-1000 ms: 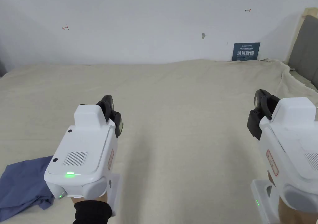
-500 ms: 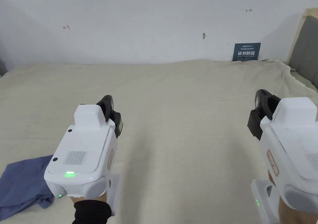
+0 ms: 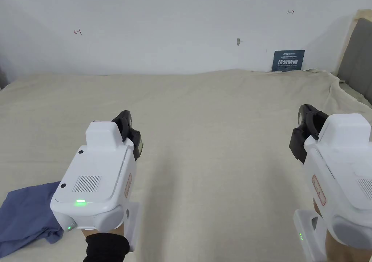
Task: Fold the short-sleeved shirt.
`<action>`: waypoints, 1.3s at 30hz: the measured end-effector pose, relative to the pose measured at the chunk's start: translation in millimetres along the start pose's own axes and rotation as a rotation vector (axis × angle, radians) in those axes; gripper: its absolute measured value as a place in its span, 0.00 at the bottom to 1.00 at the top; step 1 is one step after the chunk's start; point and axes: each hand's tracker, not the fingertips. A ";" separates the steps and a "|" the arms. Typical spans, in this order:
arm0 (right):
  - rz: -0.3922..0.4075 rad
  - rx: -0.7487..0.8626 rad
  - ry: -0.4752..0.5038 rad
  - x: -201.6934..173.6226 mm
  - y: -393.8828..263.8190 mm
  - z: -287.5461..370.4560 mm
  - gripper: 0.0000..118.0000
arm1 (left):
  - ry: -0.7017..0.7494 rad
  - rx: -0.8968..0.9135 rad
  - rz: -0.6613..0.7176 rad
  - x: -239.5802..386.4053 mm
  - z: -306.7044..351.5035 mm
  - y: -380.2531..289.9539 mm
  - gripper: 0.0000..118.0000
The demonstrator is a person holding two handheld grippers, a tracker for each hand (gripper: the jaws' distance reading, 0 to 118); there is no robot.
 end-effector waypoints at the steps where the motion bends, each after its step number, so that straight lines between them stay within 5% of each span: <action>1: 0.001 0.001 -0.001 0.1 0.0 0.0 0.00 | 0.000 0.000 0.000 0.0 0.1 0.0 0.00; 7: 0.002 0.004 0.001 1.2 1.5 2.0 0.03 | 0.009 0.007 0.014 -0.2 0.6 0.5 0.04; 9: 0.001 0.006 -0.004 1.9 0.5 2.1 0.25 | 0.016 0.003 0.018 -0.3 -0.2 0.4 0.20; 11: -0.008 0.002 -0.003 3.5 0.5 2.4 0.65 | 0.018 -0.007 0.017 -0.6 -1.3 -0.4 0.55; 12: -0.015 -0.001 0.001 6.3 -1.3 0.7 0.77 | 0.016 -0.010 0.017 -0.7 -1.7 -0.8 0.64; 15: -0.018 0.010 -0.006 8.0 -3.6 0.3 0.95 | 0.016 -0.010 0.011 -0.8 -1.2 -2.0 1.00; 39: -0.033 0.011 0.009 4.8 -2.8 2.6 1.00 | 0.016 0.027 0.010 -2.0 7.6 -0.4 1.00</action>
